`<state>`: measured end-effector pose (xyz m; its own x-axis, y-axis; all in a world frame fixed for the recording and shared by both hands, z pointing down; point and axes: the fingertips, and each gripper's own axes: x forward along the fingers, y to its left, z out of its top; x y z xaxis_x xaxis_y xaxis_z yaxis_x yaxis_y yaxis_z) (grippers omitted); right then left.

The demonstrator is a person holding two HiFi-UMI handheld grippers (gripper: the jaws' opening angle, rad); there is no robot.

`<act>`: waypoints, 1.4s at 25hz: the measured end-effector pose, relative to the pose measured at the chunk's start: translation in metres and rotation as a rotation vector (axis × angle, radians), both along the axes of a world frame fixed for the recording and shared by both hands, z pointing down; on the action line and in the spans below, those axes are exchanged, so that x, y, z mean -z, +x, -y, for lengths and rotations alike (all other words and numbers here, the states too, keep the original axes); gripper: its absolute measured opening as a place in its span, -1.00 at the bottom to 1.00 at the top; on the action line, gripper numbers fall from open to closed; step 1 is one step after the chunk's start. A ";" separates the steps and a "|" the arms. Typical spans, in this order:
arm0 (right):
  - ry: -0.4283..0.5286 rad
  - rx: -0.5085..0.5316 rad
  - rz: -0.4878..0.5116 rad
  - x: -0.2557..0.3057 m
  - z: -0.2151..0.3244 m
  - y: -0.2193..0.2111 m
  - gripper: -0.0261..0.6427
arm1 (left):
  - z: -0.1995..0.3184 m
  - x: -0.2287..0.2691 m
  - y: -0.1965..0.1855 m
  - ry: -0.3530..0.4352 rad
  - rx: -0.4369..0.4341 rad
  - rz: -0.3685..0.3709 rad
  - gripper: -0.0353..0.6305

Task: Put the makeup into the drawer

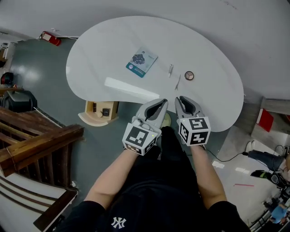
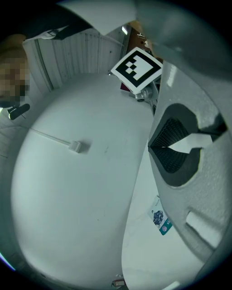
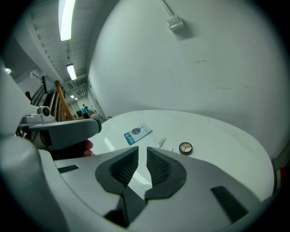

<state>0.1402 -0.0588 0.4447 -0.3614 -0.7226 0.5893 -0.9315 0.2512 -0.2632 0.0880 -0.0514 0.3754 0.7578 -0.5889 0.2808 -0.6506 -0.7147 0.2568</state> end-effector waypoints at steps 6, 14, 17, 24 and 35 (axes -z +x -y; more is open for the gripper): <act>-0.081 0.001 -0.031 -0.049 0.023 0.012 -0.67 | 0.026 -0.042 0.011 -0.068 0.013 0.036 -0.86; -0.205 0.013 -0.073 -0.107 0.038 0.019 -0.59 | 0.044 -0.088 0.018 -0.141 0.028 0.080 -0.86; -0.238 0.005 -0.091 -0.119 0.041 0.021 -0.58 | 0.046 -0.098 0.020 -0.160 0.022 0.084 -0.87; -0.273 -0.009 -0.143 -0.134 0.047 0.014 -0.58 | 0.049 -0.113 0.013 -0.180 0.002 0.079 -0.86; -0.331 -0.058 -0.247 -0.152 0.054 0.016 -0.69 | 0.047 -0.122 -0.002 -0.196 0.002 0.060 -0.86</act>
<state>0.1565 -0.1125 0.5972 -0.1442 -0.4947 0.8570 -0.9869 0.1358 -0.0877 0.0858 -0.0985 0.4971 0.7349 -0.5200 0.4354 -0.6705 -0.6533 0.3516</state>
